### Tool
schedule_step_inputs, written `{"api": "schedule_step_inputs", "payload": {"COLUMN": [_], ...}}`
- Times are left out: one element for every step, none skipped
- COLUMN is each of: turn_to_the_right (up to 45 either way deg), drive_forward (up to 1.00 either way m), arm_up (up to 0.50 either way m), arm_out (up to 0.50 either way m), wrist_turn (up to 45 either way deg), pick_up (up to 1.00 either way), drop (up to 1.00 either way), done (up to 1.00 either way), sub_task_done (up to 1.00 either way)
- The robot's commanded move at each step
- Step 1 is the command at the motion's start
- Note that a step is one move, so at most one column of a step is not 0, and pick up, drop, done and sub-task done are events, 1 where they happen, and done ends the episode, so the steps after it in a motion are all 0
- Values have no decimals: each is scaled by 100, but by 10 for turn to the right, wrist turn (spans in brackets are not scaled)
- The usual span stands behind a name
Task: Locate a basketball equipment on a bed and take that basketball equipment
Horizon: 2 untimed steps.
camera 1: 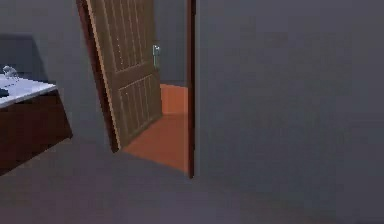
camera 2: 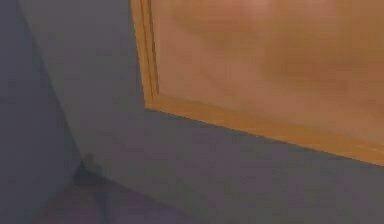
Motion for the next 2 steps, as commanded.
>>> {"api": "schedule_step_inputs", "payload": {"turn_to_the_right": [-240,0], "drive_forward": [0,100], "arm_up": [0,0], "arm_out": [0,0], "wrist_turn": [0,0], "pick_up": [0,0], "drop": [0,0], "done": [0,0], "sub_task_done": [0,0]}}
